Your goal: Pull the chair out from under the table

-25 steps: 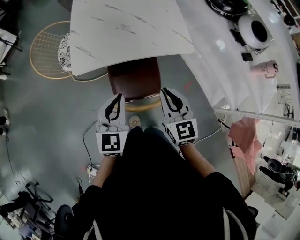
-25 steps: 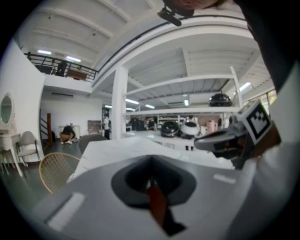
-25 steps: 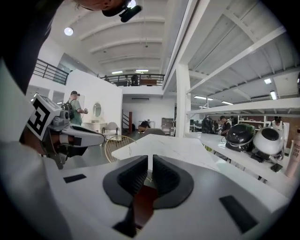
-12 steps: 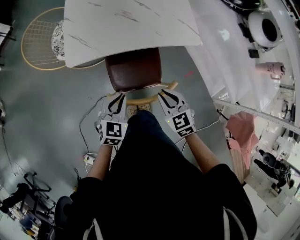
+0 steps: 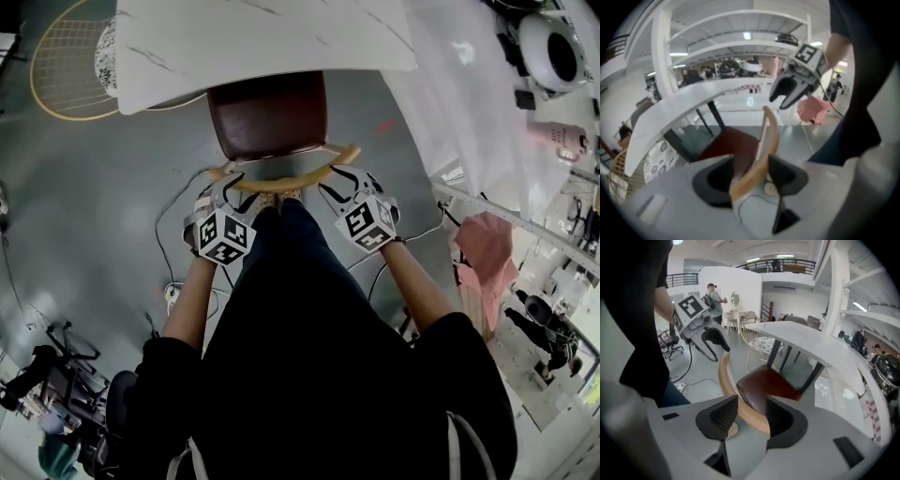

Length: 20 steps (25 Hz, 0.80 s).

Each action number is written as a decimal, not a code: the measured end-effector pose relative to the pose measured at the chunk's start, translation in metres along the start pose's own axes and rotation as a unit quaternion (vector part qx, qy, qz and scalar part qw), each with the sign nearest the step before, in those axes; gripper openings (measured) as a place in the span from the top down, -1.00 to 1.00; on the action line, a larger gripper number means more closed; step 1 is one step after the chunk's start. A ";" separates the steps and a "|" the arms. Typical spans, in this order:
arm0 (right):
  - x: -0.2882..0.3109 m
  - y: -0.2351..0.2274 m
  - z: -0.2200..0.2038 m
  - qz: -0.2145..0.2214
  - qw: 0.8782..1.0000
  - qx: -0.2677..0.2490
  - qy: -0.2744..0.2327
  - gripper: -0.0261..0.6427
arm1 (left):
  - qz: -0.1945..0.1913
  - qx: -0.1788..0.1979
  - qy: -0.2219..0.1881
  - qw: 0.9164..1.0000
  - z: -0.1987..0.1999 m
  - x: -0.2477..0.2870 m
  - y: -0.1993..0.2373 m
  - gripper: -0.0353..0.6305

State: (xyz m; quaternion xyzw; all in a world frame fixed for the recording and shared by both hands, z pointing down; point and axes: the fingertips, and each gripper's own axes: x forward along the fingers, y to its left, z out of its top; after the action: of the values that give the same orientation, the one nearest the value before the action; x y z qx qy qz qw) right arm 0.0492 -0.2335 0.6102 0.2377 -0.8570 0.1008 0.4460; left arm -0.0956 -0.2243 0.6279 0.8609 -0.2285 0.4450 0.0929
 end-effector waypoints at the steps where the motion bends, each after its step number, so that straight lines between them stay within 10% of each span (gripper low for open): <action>1: 0.003 0.003 -0.006 0.010 1.000 -0.014 0.011 0.47 | -0.013 0.022 0.015 1.000 -0.005 0.005 -0.006 0.18; 8: 0.027 0.016 -0.040 0.046 0.978 -0.176 0.101 0.33 | -0.055 0.152 0.107 0.981 -0.037 0.030 -0.021 0.04; 16: 0.067 0.012 -0.077 0.048 0.884 -0.413 0.212 0.32 | -0.088 0.274 0.198 0.937 -0.071 0.062 -0.027 -0.04; 20: 0.085 0.004 -0.084 0.031 0.864 -0.445 0.232 0.32 | -0.076 0.315 0.220 0.920 -0.081 0.070 -0.022 0.01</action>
State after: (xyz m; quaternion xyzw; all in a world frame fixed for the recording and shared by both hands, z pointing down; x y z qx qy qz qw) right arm 0.0657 -0.2246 0.7287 -0.0432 -0.6893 -0.2256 0.6871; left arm -0.1087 -0.1976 0.7331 0.7405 0.0155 0.6641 -0.1018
